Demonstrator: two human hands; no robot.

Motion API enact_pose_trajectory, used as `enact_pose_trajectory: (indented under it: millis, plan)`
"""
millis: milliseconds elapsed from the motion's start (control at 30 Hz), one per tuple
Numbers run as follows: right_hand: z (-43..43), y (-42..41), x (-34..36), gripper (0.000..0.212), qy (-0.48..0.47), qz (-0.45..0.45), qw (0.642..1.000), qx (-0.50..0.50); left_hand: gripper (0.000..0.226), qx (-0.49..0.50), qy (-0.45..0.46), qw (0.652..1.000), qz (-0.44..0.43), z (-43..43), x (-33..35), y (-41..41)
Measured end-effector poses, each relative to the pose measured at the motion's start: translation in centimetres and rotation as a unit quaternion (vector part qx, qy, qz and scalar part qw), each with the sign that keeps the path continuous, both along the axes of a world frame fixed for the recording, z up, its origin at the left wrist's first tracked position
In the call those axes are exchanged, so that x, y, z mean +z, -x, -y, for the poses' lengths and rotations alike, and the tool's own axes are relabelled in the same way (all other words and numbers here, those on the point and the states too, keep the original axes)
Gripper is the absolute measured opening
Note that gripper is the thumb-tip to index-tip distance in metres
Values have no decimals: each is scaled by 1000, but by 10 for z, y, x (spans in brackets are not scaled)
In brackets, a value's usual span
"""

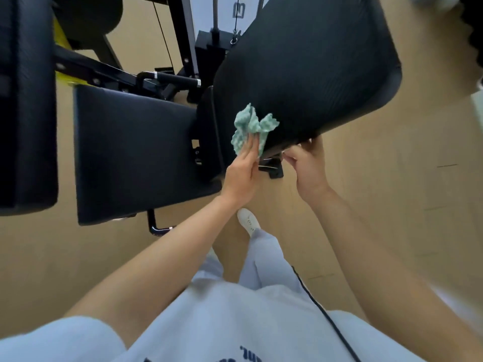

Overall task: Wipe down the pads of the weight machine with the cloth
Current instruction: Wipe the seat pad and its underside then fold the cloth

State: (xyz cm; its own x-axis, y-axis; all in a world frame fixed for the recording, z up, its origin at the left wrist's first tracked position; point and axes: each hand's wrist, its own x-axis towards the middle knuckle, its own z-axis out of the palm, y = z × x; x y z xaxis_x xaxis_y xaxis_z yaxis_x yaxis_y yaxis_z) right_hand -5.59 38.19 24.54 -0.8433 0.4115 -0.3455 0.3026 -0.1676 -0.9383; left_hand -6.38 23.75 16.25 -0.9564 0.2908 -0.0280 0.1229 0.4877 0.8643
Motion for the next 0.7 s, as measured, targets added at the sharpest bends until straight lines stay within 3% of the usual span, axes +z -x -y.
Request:
enact_pose_trajectory:
  millis: [200, 333, 433, 500, 567, 633, 700]
  plan:
    - [44, -16, -28, 69, -55, 48, 997, -25, 49, -84, 153, 971, 161, 72, -40, -19]
    - [69, -36, -67, 55, -137, 112, 982, 63, 25, -47, 154, 955, 249, 110, -48, -44]
    - [92, -54, -94, 65, -188, 168, 938, 236, 18, -54, 133, 954, 262, 136, -53, -63]
    - [107, -64, -114, 66, -203, 173, 891, 368, 20, -64, 118, 955, 265, 152, -54, -74]
    - [122, -70, -135, 49, -226, 180, 846, 448, 23, -74, 112, 956, 260, 169, -54, -83]
    - [131, -69, -148, 24, -259, 184, 824, 469, 27, -78, 115, 957, 256, 183, -54, -88]
    - [141, -64, -158, 11, -287, 177, 807, 485, 32, -68, 139, 957, 244, 198, -58, -91]
